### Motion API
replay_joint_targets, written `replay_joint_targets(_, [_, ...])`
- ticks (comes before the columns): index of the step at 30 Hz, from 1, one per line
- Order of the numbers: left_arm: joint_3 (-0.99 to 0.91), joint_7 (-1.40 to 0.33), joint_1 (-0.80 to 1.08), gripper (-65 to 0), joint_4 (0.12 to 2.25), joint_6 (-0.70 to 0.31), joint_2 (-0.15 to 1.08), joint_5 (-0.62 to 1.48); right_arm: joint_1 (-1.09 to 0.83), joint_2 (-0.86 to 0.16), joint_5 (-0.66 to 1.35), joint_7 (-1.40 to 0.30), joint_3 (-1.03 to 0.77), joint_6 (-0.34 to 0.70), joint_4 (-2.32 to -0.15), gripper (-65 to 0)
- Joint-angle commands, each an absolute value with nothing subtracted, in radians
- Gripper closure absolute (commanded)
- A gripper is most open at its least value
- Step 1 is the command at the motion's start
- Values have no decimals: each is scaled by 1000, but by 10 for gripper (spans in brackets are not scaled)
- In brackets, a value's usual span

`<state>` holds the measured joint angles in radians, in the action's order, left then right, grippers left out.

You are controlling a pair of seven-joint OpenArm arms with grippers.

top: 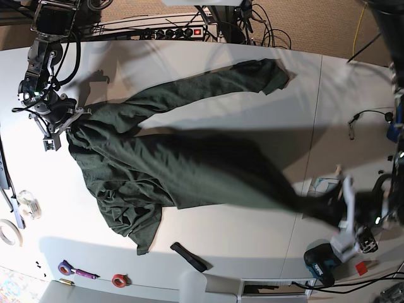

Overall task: Layout the t-shirt on the table in an organized manner, then fold the t-shirt properly
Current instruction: 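Pull the shirt edge back toward the sleeve with the left gripper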

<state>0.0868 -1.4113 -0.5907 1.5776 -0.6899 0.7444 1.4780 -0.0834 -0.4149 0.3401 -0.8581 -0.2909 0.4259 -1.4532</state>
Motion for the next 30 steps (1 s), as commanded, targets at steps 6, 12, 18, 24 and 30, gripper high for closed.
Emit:
replay_joint_targets(6, [75, -1396, -461, 0, 1599, -698, 808, 1484, -86, -424, 321, -900, -289, 429, -1451, 0])
replay_joint_targets(12, [75, -1396, -252, 0, 1594, -698, 779, 1484, -86, -424, 320, -905, -289, 429, -1451, 0])
replay_joint_targets(18, [75, -1396, -127, 0, 1590, -698, 779, 1394, -86, -424, 320, -906, -289, 429, -1451, 0])
replay_joint_targets(24, [73, -1324, -129, 0, 1590, -677, 784, 1194, -86, -424, 302, -907, -289, 429, -1451, 0])
replay_joint_targets(30, [5, -1257, -183, 0, 1591, -663, 776, 1182, -86, -424, 290, -908, -289, 429, -1451, 0])
